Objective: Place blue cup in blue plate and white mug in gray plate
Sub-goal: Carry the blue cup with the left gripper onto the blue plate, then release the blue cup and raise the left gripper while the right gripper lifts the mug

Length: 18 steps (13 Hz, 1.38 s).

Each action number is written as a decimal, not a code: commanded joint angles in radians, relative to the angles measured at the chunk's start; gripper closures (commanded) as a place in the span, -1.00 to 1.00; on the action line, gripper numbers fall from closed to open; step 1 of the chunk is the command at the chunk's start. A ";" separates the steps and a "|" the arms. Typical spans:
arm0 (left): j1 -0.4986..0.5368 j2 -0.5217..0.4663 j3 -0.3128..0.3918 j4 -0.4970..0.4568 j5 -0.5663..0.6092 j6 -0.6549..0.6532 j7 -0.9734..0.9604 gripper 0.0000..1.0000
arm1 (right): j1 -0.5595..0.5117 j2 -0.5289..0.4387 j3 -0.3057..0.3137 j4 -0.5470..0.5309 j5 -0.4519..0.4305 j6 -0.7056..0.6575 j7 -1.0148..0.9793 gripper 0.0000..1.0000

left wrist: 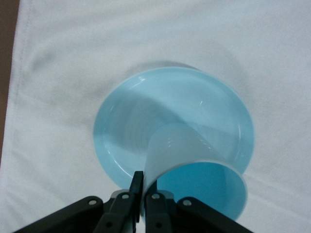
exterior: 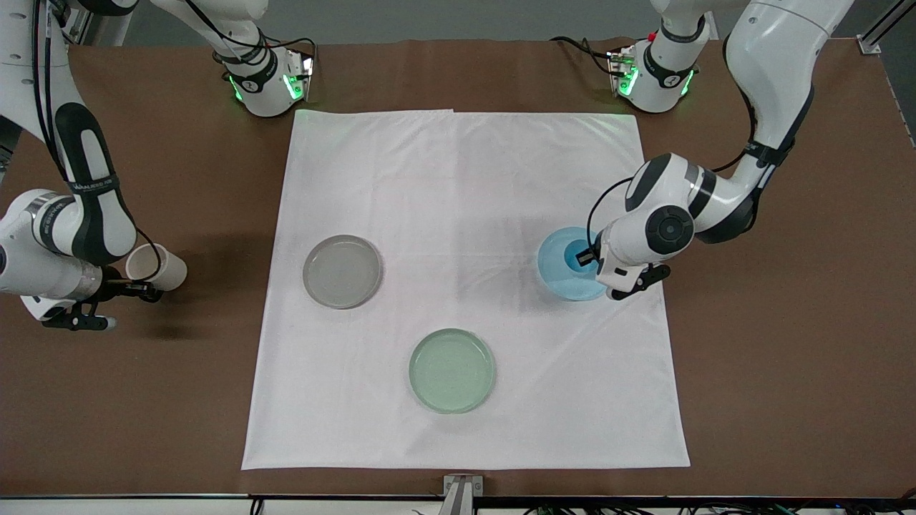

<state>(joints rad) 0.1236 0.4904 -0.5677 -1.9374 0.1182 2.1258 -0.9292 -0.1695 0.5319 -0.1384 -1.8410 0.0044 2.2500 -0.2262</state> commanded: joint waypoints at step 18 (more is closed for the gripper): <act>0.254 -0.318 0.014 0.453 0.118 -0.440 0.619 -1.00 | 0.384 -0.136 0.013 0.181 0.014 -0.403 0.250 1.00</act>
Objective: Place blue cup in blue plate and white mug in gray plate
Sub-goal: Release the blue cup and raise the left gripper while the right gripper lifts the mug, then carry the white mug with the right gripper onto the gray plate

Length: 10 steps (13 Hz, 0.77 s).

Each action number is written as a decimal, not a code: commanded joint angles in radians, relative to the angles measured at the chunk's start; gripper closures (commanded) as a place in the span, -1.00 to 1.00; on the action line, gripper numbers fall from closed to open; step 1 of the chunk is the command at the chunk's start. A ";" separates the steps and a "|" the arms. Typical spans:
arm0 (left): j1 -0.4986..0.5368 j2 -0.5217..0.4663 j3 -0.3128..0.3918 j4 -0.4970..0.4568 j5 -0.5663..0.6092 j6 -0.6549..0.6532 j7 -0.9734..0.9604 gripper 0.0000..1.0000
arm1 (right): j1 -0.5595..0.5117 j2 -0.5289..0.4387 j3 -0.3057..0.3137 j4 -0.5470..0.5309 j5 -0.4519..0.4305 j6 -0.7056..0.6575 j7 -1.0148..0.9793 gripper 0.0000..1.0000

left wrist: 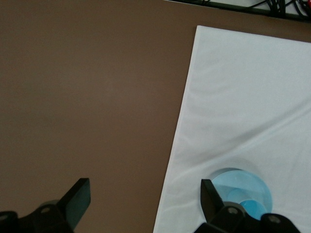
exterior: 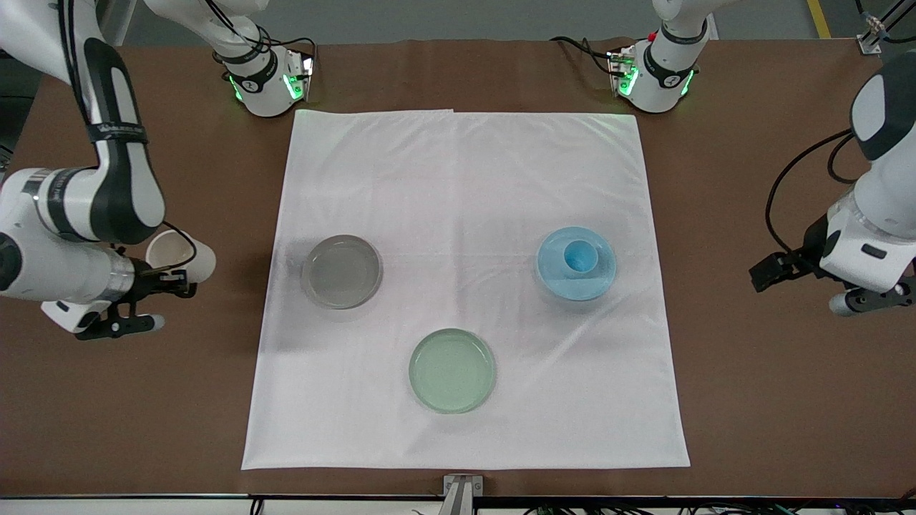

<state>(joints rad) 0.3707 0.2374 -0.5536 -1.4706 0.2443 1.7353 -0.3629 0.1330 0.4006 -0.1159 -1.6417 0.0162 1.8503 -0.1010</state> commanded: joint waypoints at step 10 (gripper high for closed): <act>-0.354 -0.292 0.466 -0.167 -0.220 -0.161 0.176 -1.00 | 0.356 0.083 -0.010 -0.064 0.128 0.136 0.443 0.99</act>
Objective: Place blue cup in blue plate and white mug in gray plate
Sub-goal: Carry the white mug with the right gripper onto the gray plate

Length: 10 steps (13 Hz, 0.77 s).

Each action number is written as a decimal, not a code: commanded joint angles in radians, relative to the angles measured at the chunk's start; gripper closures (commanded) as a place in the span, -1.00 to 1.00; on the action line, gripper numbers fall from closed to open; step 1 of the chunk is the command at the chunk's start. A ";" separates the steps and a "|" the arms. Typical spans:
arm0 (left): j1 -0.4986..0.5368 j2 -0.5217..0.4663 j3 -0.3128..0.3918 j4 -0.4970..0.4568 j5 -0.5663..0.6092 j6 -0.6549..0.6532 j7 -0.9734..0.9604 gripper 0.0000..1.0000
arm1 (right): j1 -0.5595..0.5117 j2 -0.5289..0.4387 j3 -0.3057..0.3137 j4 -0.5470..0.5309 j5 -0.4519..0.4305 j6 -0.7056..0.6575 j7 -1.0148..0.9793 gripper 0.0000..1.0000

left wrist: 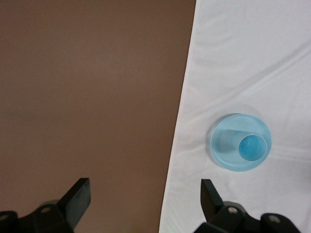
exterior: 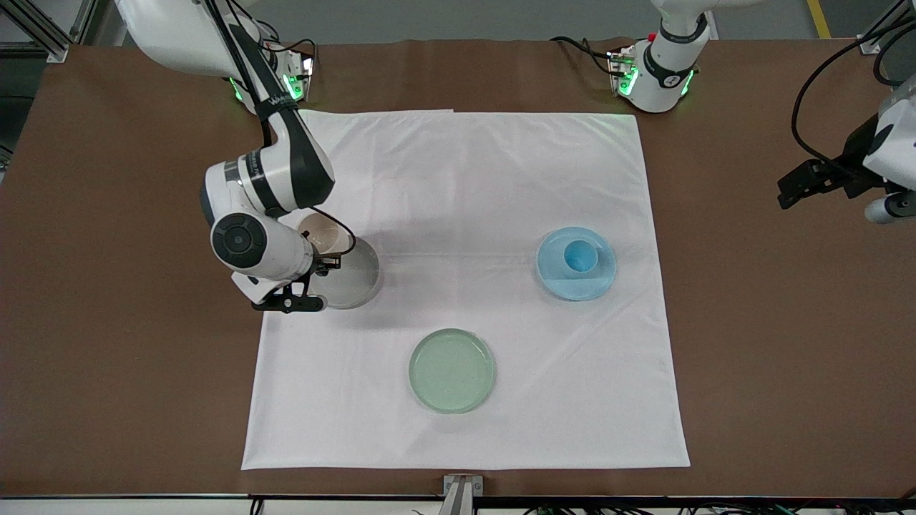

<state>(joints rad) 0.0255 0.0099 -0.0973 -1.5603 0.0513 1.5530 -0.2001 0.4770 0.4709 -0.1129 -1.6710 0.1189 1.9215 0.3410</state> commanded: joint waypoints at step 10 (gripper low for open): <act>-0.013 -0.148 -0.081 -0.159 -0.030 0.007 0.002 -1.00 | 0.019 0.109 -0.013 -0.047 0.033 0.188 0.006 0.99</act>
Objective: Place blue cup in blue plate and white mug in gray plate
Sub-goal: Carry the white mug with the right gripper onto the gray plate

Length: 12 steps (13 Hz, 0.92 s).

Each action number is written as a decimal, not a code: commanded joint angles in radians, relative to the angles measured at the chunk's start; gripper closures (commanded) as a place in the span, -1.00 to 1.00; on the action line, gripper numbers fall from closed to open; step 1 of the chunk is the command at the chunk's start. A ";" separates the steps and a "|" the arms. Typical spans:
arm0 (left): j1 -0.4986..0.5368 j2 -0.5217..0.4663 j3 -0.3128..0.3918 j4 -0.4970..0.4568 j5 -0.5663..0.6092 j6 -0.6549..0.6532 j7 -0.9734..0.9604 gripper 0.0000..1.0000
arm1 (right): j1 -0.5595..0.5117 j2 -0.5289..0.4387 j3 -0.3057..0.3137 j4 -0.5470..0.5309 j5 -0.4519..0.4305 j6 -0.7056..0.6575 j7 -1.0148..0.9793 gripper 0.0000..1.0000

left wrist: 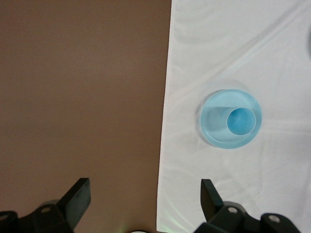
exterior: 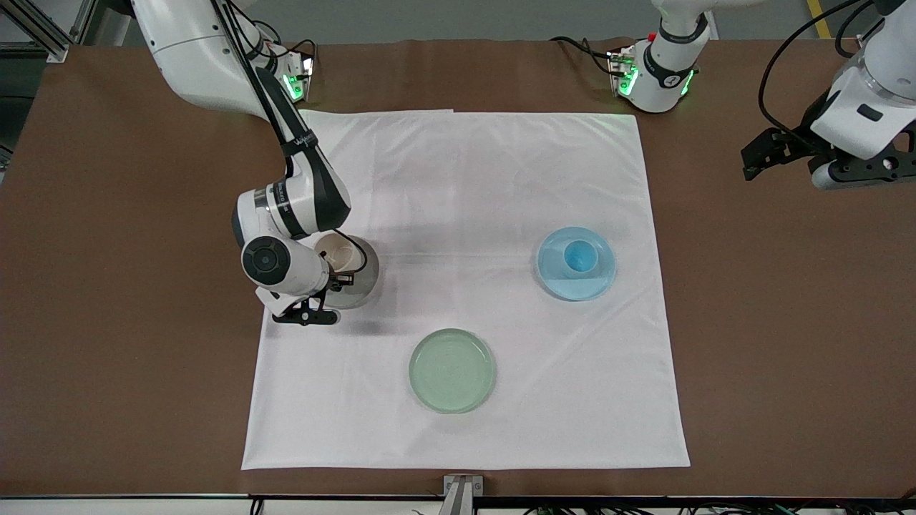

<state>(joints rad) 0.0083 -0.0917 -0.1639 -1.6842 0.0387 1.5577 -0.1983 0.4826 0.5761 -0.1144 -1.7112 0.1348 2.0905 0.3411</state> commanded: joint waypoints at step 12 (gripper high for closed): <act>0.025 -0.045 0.001 -0.025 -0.028 0.001 0.034 -1.00 | 0.013 -0.246 -0.021 0.021 0.005 -0.324 0.078 -1.00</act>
<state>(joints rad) 0.0249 -0.1244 -0.1631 -1.6995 0.0367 1.5546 -0.1936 0.4935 0.4838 -0.1202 -1.6498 0.1352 1.8805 0.4018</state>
